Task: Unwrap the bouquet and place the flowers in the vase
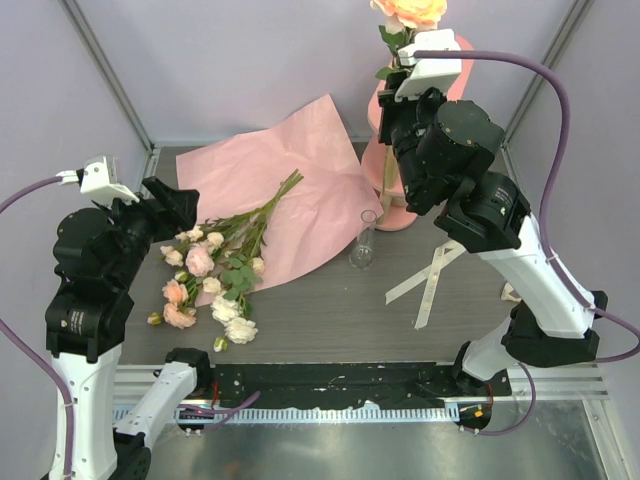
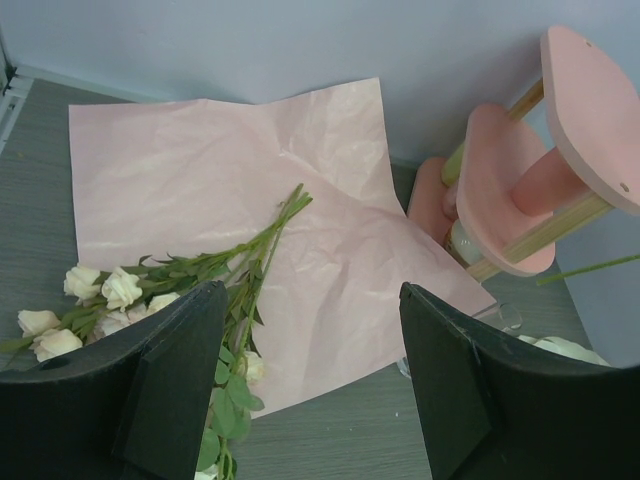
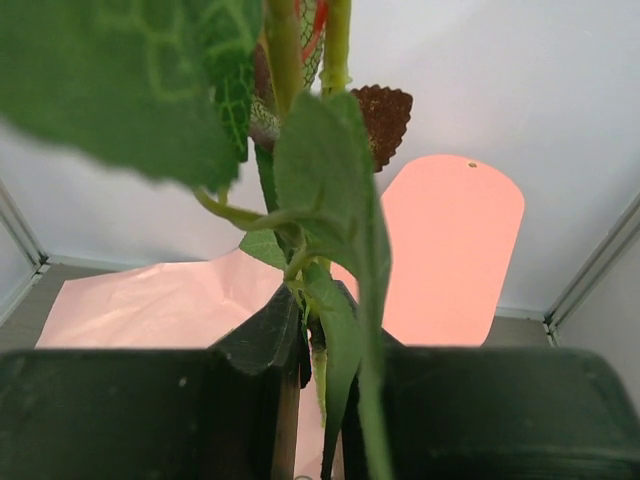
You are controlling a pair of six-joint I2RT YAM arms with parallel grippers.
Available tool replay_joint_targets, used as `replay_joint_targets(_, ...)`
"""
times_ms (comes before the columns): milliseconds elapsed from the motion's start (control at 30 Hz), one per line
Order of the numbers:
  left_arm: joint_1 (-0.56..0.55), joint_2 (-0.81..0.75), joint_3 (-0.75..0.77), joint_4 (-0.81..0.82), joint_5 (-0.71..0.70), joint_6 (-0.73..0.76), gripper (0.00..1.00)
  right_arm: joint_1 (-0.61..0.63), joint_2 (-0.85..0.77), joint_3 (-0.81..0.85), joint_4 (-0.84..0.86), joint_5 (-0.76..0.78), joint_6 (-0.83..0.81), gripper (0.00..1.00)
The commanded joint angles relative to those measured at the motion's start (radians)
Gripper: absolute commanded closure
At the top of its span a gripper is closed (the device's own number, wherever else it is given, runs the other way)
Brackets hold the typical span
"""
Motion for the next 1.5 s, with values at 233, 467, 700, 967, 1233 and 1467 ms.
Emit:
replay_joint_targets(233,0.001,-0.001,0.002,0.047,0.015,0.003,0.27,-0.002,0.003,0.078,-0.101,-0.058,0.128,0.99)
replay_joint_targets(467,-0.001,-0.003,0.029,0.022,-0.01,0.032,0.26,0.0,-0.014,0.04,-0.126,-0.067,0.164,0.99)
replay_joint_targets(700,0.001,0.0,0.022,0.022,0.001,0.031,0.26,-0.003,-0.035,-0.021,-0.123,-0.072,0.193,0.99)
replay_joint_targets(967,0.001,0.003,0.014,0.022,0.018,0.028,0.24,-0.042,-0.112,-0.227,-0.04,-0.116,0.24,0.99)
replay_joint_targets(1233,0.001,0.037,0.013,0.005,0.088,0.029,0.0,-0.131,-0.193,-0.44,0.058,-0.201,0.331,0.99)
replay_joint_targets(1467,0.001,0.04,0.0,0.013,0.105,0.026,0.0,-0.195,-0.248,-0.618,0.144,-0.268,0.374,0.99)
